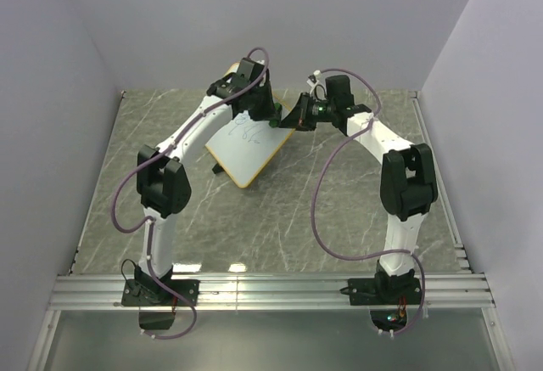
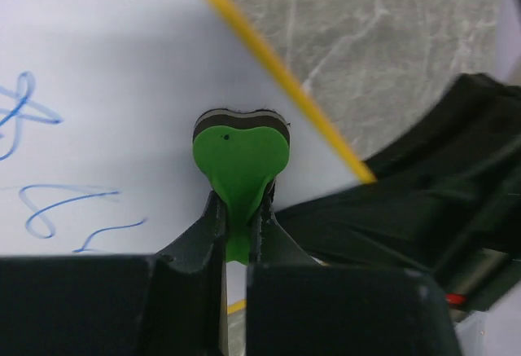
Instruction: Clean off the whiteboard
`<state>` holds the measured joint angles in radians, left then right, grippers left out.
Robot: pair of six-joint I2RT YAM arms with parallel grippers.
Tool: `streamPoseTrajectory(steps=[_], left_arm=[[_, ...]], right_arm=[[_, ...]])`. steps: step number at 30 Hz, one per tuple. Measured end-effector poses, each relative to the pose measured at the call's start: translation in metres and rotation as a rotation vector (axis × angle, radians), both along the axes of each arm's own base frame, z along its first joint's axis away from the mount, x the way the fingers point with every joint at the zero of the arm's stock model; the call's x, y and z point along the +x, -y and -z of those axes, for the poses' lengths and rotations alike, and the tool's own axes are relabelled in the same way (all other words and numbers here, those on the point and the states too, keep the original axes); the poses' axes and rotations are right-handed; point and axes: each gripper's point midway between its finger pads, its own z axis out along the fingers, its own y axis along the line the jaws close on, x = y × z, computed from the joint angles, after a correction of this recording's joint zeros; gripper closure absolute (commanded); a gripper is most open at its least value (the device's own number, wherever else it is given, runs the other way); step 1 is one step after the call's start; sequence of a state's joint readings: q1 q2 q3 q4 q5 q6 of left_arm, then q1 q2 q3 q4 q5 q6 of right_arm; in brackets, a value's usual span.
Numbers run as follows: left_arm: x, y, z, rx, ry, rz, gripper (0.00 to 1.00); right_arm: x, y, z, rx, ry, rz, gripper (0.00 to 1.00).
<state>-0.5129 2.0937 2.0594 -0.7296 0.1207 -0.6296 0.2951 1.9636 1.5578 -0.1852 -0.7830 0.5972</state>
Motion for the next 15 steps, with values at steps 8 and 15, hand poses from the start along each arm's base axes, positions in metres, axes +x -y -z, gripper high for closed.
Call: streamPoseTrajectory(steps=[8, 15], left_arm=[[-0.007, 0.002, 0.01, -0.031, -0.009, -0.008, 1.0], [-0.042, -0.05, 0.061, -0.004, -0.113, -0.088, 1.0]], right_arm=[[-0.004, 0.002, 0.005, -0.015, 0.007, -0.001, 1.0], [-0.004, 0.003, 0.004, -0.023, 0.028, -0.008, 1.0]])
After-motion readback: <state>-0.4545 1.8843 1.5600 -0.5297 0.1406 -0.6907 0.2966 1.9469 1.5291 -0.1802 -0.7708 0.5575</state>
